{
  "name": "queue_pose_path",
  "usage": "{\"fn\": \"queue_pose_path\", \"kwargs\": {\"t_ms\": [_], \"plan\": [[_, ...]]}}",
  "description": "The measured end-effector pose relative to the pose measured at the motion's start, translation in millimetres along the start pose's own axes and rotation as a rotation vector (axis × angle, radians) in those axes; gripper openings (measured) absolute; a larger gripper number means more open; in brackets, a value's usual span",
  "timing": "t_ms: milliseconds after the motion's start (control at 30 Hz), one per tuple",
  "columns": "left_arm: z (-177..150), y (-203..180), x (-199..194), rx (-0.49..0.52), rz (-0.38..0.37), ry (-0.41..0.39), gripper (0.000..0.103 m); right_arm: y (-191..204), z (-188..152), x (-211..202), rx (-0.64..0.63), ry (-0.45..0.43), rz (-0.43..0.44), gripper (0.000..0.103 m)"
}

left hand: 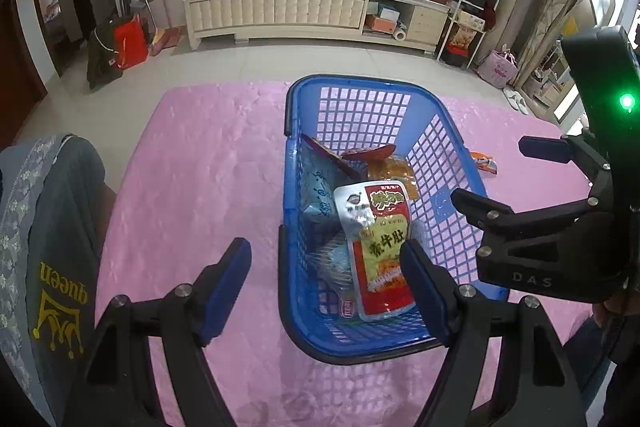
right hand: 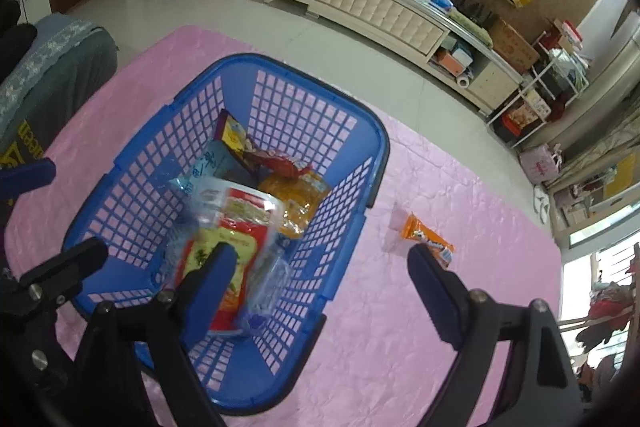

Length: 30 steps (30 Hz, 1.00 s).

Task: Organize snacks
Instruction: 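Open both tools to drop the pouch and gum tube into the basket, then move the right tool to the orange snack stick on the bed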

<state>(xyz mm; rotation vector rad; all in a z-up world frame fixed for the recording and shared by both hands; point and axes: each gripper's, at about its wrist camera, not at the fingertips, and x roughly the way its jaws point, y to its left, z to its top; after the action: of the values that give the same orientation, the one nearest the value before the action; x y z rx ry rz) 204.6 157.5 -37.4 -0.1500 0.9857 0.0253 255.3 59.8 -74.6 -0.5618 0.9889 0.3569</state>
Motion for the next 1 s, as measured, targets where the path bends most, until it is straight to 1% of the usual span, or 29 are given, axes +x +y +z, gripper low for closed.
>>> {"fn": "queue_pose_path", "kwargs": {"t_ms": [233,333,400,467,533,600,800,1000], "plan": [[2.4,-19.0,-12.6,0.025,0.011,-0.019,0.075,-21.1,-14.2,-12.6,0.059,-0.009,0.038,0.09],[3.5,-28.6,-15.6,0.037,0.005,-0.02,0.075,-33.2,-19.3,-19.3,0.088,-0.01,0.067,0.09],[6.2,-36.7,-15.1,0.047,0.004,-0.014,0.078,-40.9,-22.6,-21.3,0.106,-0.012,0.086,0.09],[8.6,-43.5,-15.0,0.049,-0.005,-0.016,0.079,-50.2,-27.1,-24.4,0.131,-0.017,0.101,0.09],[12.1,-50.6,-14.4,0.045,-0.031,-0.011,0.079,-59.4,-31.9,-25.7,0.151,-0.019,0.12,0.09],[16.2,-57.0,-12.6,0.04,-0.04,-0.003,0.08,-67.9,-34.9,-25.1,0.169,-0.019,0.129,0.09],[28.5,-71.5,-2.7,0.039,-0.035,0.015,0.082,-99.5,-44.2,-16.7,0.223,-0.001,0.161,0.09],[41.2,-73.2,12.9,0.018,0.003,0.048,0.082,-128.8,-45.9,-2.6,0.25,0.004,0.175,0.09]]}}
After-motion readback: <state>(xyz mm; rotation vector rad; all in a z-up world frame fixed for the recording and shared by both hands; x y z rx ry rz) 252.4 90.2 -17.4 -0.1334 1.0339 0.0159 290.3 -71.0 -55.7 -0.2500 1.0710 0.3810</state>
